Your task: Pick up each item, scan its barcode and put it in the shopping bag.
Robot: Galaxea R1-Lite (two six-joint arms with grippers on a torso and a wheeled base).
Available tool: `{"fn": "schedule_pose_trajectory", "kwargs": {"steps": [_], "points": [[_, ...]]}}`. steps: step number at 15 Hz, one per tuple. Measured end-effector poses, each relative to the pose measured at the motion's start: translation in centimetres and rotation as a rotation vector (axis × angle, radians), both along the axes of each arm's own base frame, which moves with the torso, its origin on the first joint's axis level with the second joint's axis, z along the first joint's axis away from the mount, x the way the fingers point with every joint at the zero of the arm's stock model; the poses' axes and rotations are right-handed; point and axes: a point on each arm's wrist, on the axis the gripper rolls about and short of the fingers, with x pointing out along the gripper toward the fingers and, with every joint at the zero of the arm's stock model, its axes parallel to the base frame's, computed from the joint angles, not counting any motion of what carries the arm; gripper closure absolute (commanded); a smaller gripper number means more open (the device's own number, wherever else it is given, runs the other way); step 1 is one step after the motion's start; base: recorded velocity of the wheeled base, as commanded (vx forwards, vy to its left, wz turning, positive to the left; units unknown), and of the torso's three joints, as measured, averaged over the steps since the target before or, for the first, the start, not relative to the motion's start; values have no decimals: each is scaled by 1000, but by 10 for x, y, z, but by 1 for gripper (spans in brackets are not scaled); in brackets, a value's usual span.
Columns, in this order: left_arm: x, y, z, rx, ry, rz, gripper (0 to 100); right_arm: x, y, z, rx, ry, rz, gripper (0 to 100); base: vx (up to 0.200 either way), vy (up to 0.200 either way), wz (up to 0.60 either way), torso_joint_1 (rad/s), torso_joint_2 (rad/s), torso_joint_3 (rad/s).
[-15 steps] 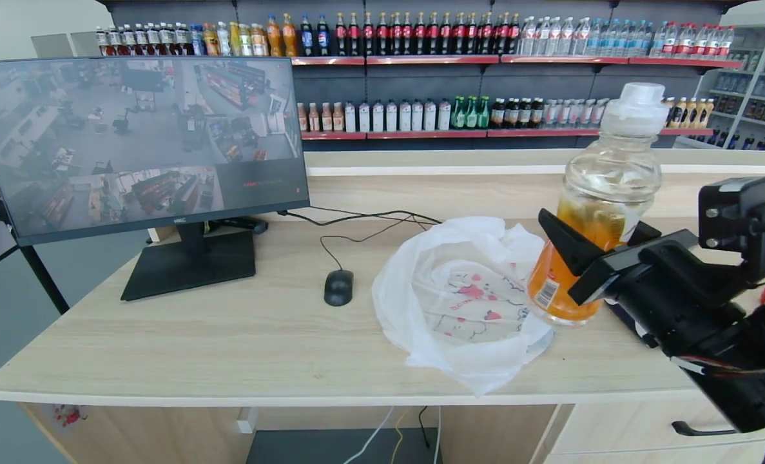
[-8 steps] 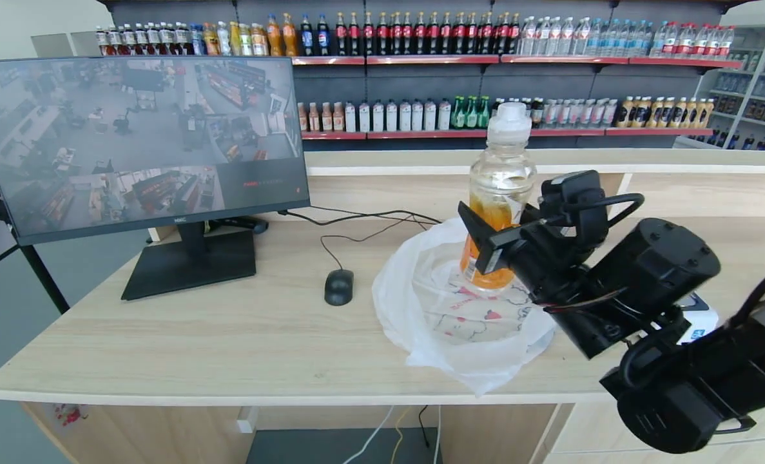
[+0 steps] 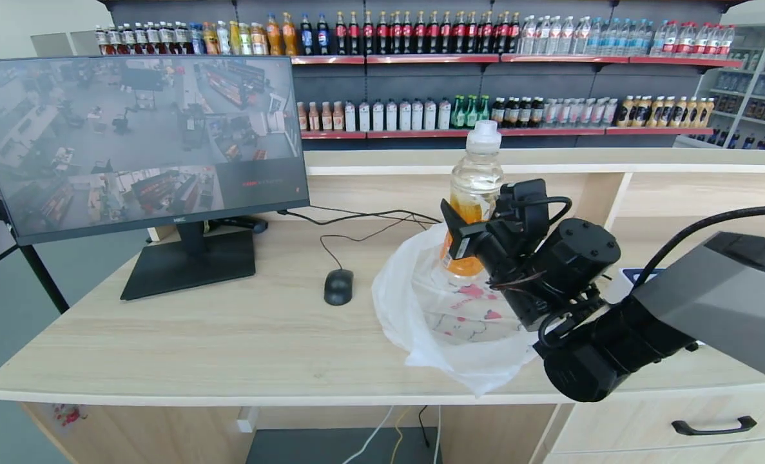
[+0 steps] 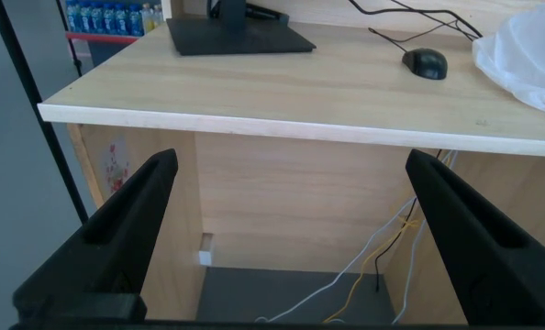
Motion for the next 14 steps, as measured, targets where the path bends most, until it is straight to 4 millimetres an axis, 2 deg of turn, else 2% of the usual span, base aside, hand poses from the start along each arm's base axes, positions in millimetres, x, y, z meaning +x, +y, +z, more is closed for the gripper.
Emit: {"fn": "schedule_pose_trajectory", "kwargs": {"steps": [8,14], "points": [[0,0,0,0,0,0,0,22,6,-31,7,49,-9,100,0,0,0,0,0,0],[0,0,0,0,0,0,0,27,7,-49,-16,89,-12,100,0,0,0,0,0,0]]}}
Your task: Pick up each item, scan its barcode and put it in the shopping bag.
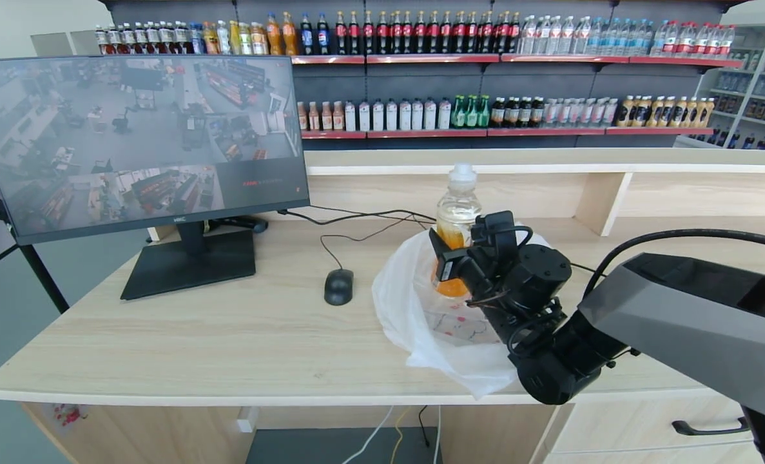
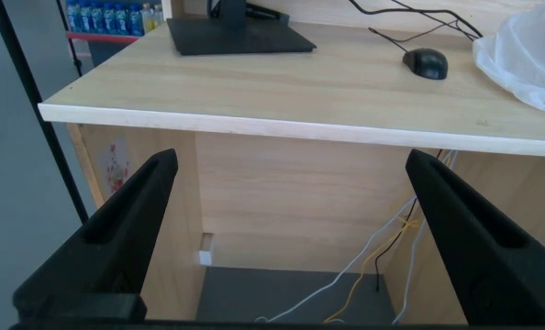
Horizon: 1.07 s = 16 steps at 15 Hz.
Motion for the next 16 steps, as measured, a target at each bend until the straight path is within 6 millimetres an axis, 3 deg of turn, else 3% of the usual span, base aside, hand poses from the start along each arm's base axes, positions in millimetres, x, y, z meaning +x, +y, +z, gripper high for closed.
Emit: {"fn": "schedule_pose_trajectory", "kwargs": {"steps": [16], "points": [[0,0,0,0,0,0,0,-3,4,-22,-33,56,11,100,0,0,0,0,0,0]]}}
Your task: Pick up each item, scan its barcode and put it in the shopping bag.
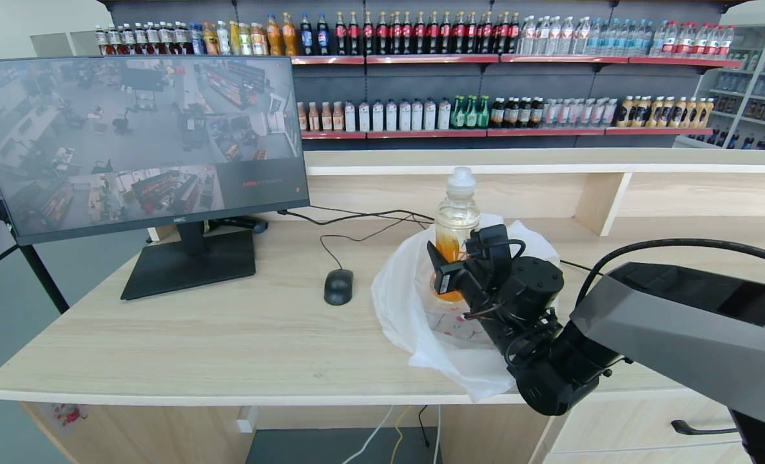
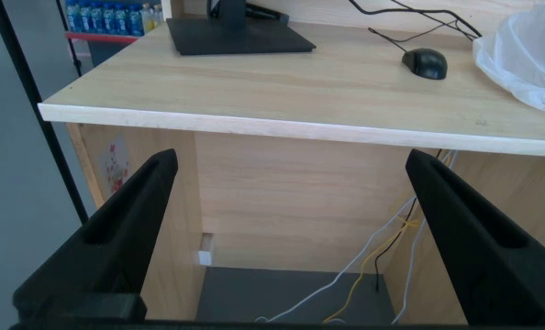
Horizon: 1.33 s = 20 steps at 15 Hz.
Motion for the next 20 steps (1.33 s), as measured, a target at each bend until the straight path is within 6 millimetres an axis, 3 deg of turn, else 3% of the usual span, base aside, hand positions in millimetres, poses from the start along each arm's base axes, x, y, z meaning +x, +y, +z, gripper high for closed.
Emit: {"fn": "schedule_pose_trajectory", "kwargs": {"steps": [5,6,15,18,20], "points": [[0,0,0,0,0,0,0,0,0,-1,-4,5,0,100,0,0,0,0,0,0],[0,0,0,0,0,0,0,-1,0,-1,-4,4,0,0,0,0,0,0,0,0],[0,0,0,0,0,0,0,-13,-4,12,-4,3,6,0,0,0,0,0,0,0],[0,0,0,0,0,0,0,-30,-6,27,-4,-2,23,0,0,0,0,0,0,0],[0,0,0,0,0,0,0,-54,-15,34,-22,27,38,0,0,0,0,0,0,0]]}}
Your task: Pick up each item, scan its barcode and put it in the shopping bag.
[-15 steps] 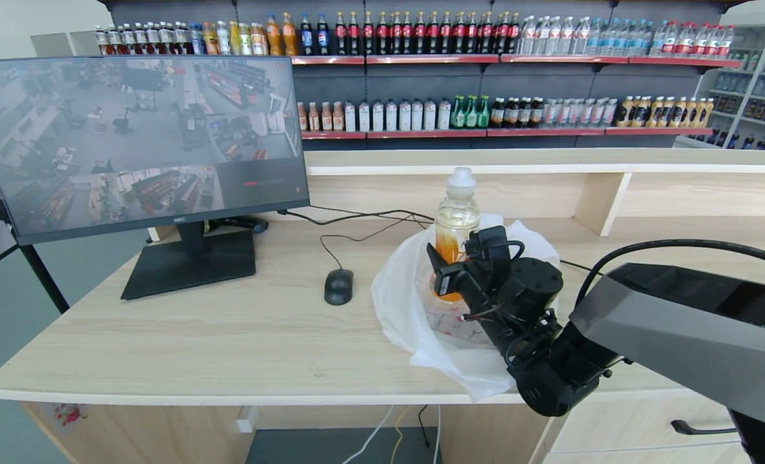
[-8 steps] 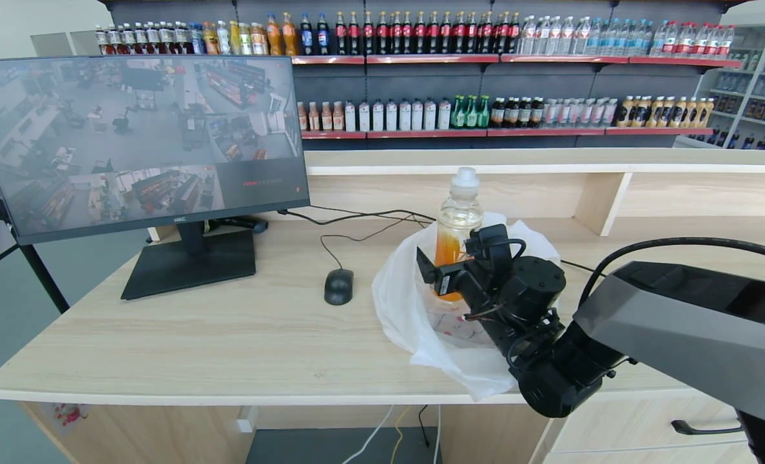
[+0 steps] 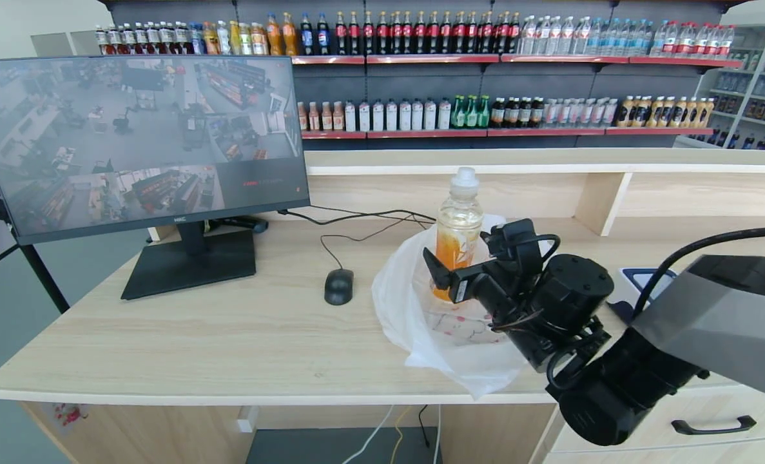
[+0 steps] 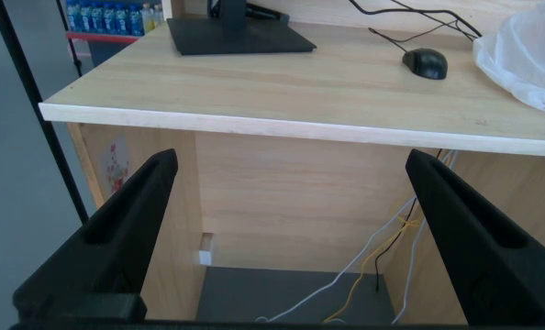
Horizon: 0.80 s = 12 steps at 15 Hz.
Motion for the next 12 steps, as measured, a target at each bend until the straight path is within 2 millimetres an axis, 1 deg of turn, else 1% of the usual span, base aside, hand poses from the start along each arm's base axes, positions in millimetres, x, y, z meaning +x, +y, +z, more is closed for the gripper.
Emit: {"fn": "schedule_pose_trajectory", "kwargs": {"steps": [4,7,9,12], "points": [[0,0,0,0,0,0,0,-50,-24,23,-10,16,22,0,0,0,0,0,0,0],[0,0,0,0,0,0,0,-86,-43,33,-14,29,35,0,0,0,0,0,0,0],[0,0,0,1,0,0,0,-98,-51,42,1,7,37,0,0,0,0,0,0,0],[0,0,0,1,0,0,0,-105,-54,53,24,-29,39,0,0,0,0,0,0,0]]}}
